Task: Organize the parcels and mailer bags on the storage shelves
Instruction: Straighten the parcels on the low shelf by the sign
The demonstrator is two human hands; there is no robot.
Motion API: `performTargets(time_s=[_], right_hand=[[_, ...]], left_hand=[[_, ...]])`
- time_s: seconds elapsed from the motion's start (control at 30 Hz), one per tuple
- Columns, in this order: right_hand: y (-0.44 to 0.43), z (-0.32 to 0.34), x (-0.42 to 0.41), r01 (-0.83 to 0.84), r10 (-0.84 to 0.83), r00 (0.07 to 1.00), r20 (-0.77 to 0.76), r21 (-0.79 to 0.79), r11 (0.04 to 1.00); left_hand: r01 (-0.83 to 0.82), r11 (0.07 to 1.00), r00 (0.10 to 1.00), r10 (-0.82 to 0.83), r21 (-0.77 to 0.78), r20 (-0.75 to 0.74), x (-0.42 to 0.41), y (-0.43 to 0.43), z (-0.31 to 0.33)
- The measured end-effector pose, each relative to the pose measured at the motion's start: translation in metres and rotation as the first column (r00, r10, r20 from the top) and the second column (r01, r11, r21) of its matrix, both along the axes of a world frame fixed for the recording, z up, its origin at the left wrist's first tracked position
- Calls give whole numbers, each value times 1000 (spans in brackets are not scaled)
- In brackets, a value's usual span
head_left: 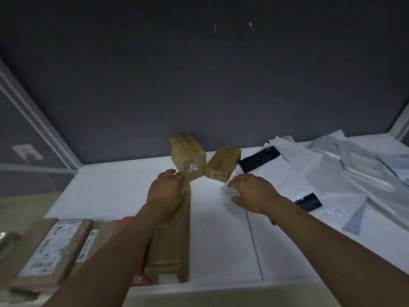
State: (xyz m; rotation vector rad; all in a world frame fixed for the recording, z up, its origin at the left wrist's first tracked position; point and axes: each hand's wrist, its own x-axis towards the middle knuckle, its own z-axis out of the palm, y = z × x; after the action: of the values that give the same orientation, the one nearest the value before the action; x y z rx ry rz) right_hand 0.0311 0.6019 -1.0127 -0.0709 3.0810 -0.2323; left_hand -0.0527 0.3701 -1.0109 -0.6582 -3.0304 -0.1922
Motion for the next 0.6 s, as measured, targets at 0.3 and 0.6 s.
performTargets(time_s=[0.3, 0.6], right_hand=[[76, -4, -20, -91, 90, 994, 59, 19, 996], [105, -23, -33, -68, 66, 997, -39, -42, 997]], left_hand=[[-180, 980, 983, 176, -83, -54, -9, 84, -9], [-429, 903, 897, 429, 22, -103, -92, 138, -42]])
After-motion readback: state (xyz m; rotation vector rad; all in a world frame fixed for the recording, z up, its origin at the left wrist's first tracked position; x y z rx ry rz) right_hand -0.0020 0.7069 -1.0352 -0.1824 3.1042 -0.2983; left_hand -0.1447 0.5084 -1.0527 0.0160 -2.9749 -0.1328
